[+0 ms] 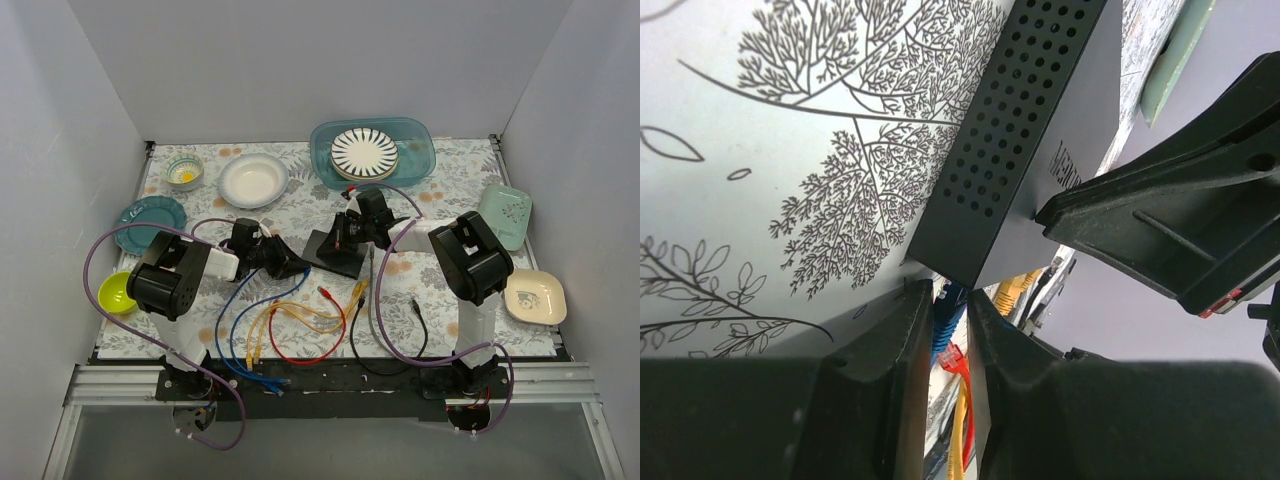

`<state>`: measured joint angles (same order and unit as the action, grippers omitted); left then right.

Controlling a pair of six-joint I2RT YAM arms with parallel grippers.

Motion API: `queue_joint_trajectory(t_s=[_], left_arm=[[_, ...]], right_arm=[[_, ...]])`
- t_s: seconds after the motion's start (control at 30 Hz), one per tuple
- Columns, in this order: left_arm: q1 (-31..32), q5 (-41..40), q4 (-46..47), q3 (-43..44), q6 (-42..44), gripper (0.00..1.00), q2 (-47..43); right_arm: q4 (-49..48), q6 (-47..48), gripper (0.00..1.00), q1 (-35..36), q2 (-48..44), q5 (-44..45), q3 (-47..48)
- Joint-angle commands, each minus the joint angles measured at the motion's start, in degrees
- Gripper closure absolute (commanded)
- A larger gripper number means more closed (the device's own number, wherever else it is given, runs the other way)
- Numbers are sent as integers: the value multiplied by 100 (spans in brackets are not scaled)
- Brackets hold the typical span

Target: Pull the plug from the switch port

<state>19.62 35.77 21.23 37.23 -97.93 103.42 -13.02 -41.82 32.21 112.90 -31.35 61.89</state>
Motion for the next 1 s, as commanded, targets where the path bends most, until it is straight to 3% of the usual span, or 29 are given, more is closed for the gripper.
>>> queue_joint_trajectory(t_s=[0.0,0.37,0.7,0.83,0.97], left_arm=[[16,-624,-340,-49,283,100,179],[16,-88,-383,-339,600,100,109],[16,54,-716,-796,845,100,-541],[-2,-866,-1418,-665,1065,100,-1410],[-72,-2148,-2892,-191,1285,100,-2237]], right_arm=[[458,183,99,5,197,253,-256],[423,78,99,-65,338,191,-221],[440,95,99,-109,417,217,-177],[563,201,99,-118,277,331,-160],[967,499,99,-109,22,830,-72]])
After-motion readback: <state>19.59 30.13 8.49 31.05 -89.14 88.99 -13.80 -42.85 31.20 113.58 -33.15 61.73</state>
